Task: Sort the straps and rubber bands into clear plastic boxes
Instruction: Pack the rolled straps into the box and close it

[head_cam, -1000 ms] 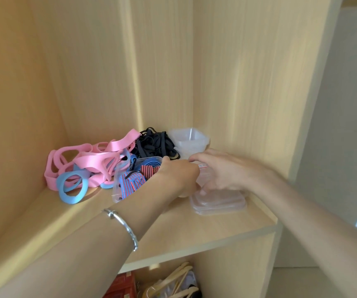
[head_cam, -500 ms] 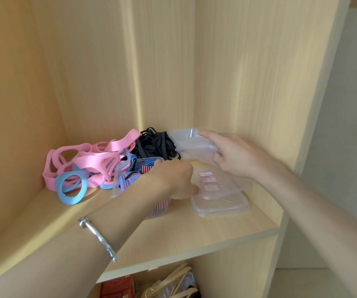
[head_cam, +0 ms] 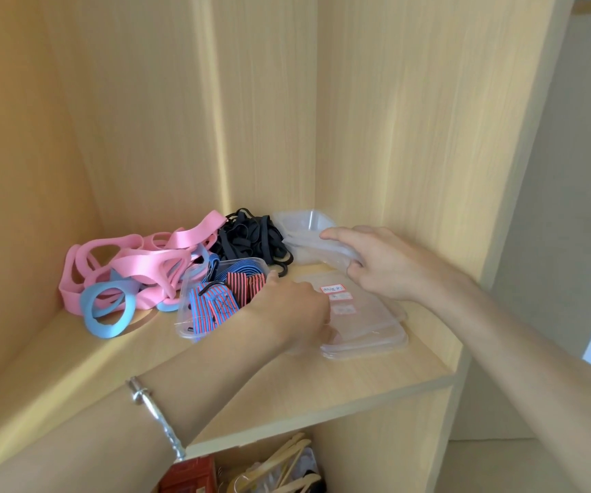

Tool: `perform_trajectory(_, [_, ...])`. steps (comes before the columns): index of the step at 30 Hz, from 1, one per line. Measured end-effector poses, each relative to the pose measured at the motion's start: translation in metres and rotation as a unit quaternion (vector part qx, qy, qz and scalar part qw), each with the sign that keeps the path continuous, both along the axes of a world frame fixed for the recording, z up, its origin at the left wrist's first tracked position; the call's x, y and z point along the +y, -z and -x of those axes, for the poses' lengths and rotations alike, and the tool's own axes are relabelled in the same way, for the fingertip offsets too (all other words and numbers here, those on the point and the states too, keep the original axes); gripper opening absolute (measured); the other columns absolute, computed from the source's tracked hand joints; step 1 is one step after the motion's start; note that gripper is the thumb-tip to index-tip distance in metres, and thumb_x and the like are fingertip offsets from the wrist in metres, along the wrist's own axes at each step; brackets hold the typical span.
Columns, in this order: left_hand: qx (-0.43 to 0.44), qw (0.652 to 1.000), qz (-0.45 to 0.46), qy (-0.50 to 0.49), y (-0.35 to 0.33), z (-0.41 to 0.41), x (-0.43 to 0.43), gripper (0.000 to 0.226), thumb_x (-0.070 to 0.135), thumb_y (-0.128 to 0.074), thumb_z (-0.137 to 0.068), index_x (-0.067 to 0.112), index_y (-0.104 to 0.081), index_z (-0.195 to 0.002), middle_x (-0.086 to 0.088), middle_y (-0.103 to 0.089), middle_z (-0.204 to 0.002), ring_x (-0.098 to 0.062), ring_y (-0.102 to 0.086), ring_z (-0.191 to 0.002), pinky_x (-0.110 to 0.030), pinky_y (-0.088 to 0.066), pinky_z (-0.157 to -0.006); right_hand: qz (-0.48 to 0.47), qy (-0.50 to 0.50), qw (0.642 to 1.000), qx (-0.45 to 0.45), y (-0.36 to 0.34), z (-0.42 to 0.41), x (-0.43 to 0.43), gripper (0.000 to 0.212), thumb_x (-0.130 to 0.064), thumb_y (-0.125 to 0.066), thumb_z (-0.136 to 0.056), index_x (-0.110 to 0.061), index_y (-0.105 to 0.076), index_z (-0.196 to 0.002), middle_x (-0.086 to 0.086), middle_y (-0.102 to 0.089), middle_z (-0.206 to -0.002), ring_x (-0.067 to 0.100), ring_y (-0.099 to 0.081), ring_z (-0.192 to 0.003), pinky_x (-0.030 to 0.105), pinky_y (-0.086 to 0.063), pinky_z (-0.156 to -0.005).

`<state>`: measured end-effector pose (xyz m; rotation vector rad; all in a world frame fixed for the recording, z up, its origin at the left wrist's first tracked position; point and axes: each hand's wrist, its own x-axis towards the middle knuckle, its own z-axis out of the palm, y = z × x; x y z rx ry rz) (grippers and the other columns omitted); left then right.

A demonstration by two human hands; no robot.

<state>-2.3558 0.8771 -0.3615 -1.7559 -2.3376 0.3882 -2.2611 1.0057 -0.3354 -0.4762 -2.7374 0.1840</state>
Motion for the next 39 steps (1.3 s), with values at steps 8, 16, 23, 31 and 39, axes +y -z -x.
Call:
perform_trajectory(8, [0.065,0.997,-0.031,0.027,0.0,0.002,0.001,0.028,0.027,-0.038,-0.1,0.015,-0.061,-0.11,-0.009,-0.062,-0.113,-0.03,-0.057,-0.107,-0.037,-0.034,-0.093,0.051,-0.033,0.991,-0.12,0.002,-0.002,-0.004,0.064,-0.02,-0.058,-0.091,-0.046,-0.031,-0.143,-0.017,-0.037,-0.135,0.008,-0.04,-0.12,0.023,-0.038,-0.086])
perform_trajectory(16, [-0.139,0.989,-0.039,-0.004,-0.003,0.008,0.003,0.05,0.021,-0.051,-0.09,0.018,-0.039,-0.138,-0.008,-0.051,-0.136,-0.027,-0.045,-0.127,-0.046,-0.031,-0.108,0.06,-0.047,0.976,-0.204,0.008,0.002,-0.01,0.109,-0.026,-0.079,-0.077,-0.045,-0.002,-0.151,-0.02,-0.015,-0.155,0.008,-0.033,-0.137,0.024,-0.033,-0.105])
perform_trajectory(23, [-0.088,0.995,0.026,-0.029,-0.016,0.009,-0.001,0.032,0.015,-0.047,-0.09,0.015,-0.065,-0.116,-0.002,-0.063,-0.112,-0.026,-0.052,-0.113,-0.059,-0.015,-0.113,-0.01,-0.048,0.987,-0.156,0.023,0.009,-0.003,0.088,-0.034,-0.069,-0.084,-0.048,-0.011,-0.149,-0.021,-0.024,-0.151,0.009,-0.036,-0.135,0.032,-0.04,-0.101])
perform_trajectory(31, [-0.048,0.999,0.012,-0.003,-0.007,0.007,-0.004,0.03,0.035,-0.058,-0.089,0.014,-0.064,-0.109,-0.001,-0.065,-0.104,-0.024,-0.055,-0.102,-0.059,-0.009,-0.113,-0.067,-0.021,0.988,-0.14,0.024,0.007,-0.002,0.066,-0.025,-0.056,-0.091,-0.038,-0.026,-0.148,-0.012,-0.035,-0.147,0.014,-0.042,-0.13,0.035,-0.042,-0.098])
perform_trajectory(39, [0.099,0.993,-0.046,0.039,-0.003,0.004,0.004,0.016,0.026,-0.052,-0.093,0.014,-0.061,-0.1,-0.007,-0.065,-0.105,-0.028,-0.06,-0.099,-0.045,-0.026,-0.107,0.007,-0.008,0.99,-0.138,0.012,0.005,0.002,0.075,-0.023,-0.061,-0.086,-0.036,-0.024,-0.15,-0.01,-0.038,-0.147,0.012,-0.041,-0.131,0.026,-0.039,-0.098])
